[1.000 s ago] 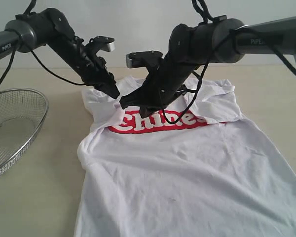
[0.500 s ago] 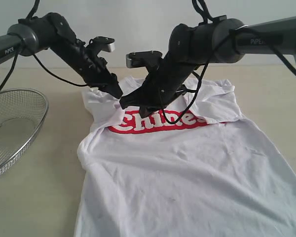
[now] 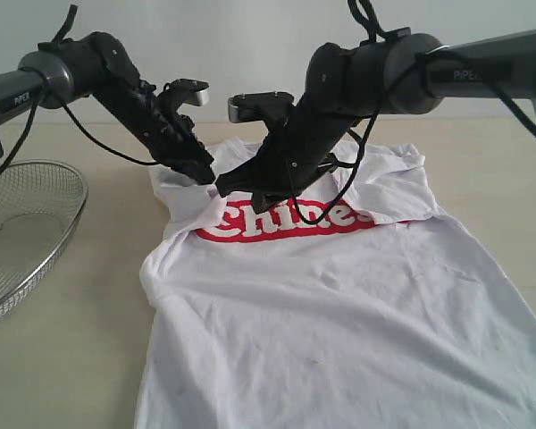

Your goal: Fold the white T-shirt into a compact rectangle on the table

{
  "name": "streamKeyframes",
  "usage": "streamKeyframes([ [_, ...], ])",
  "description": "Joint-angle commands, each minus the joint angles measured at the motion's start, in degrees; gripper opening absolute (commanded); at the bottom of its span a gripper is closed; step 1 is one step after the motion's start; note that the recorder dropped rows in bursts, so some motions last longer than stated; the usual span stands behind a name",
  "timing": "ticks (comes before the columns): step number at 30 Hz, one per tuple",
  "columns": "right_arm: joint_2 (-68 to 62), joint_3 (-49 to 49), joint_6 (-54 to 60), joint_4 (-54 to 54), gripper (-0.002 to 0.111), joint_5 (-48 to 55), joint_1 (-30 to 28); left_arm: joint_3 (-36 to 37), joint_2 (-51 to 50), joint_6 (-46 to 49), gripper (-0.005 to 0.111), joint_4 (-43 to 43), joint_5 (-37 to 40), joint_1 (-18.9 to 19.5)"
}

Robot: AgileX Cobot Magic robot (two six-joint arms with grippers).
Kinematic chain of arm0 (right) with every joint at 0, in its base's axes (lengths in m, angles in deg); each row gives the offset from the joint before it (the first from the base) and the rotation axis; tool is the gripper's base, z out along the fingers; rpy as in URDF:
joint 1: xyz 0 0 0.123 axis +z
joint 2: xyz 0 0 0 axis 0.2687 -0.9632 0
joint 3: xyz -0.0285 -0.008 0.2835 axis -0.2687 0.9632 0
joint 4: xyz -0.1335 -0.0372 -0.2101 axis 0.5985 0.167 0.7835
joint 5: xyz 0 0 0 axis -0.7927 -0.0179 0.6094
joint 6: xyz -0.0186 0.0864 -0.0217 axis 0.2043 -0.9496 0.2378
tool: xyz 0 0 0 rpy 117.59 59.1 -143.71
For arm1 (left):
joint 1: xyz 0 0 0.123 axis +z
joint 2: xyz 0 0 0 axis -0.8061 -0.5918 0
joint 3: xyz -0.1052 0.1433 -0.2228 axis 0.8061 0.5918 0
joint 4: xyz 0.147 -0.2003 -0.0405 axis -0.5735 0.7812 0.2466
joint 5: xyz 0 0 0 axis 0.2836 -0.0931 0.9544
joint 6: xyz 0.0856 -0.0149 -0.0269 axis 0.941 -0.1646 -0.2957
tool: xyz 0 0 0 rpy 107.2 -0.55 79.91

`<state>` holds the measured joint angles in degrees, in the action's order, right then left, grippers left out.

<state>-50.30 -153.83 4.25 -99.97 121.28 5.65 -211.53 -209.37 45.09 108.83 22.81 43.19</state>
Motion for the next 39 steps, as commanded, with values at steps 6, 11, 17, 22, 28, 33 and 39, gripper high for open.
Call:
streamKeyframes([
  [6, 0.63, 0.06, 0.46, 0.14, 0.000, -0.68, -0.16, -0.27, 0.19, -0.42, 0.005, -0.40, -1.33, -0.06],
  [11, 0.63, 0.06, 0.46, 0.14, 0.000, -1.01, -0.16, -0.27, 1.45, -1.54, 0.005, -0.40, -5.88, 0.28],
  [17, 0.63, 0.06, 0.61, 0.14, 0.000, -1.14, -0.16, -0.27, 1.98, -2.82, 0.005, -2.17, -9.04, 0.28],
  [22, 0.63, 0.06, 0.61, 0.14, 0.000, -1.14, -0.16, -0.27, 1.98, -6.59, 0.005, -6.66, -10.26, 0.67],
  [28, 0.63, 0.06, 0.60, 0.14, 0.000, -1.73, -0.16, -0.27, 1.03, -7.15, 0.005, -5.94, -9.48, 0.67],
  [33, 0.63, 0.06, -1.32, -0.98, 0.004, -6.83, -0.16, -0.27, 1.63, -8.86, 0.019, -3.77, -8.67, 0.75],
  [39, 0.51, 0.06, 1.97, -10.09, 0.052, -14.76, 1.62, -0.27, 1.87, -9.21, 0.044, -3.13, -8.27, 0.75],
])
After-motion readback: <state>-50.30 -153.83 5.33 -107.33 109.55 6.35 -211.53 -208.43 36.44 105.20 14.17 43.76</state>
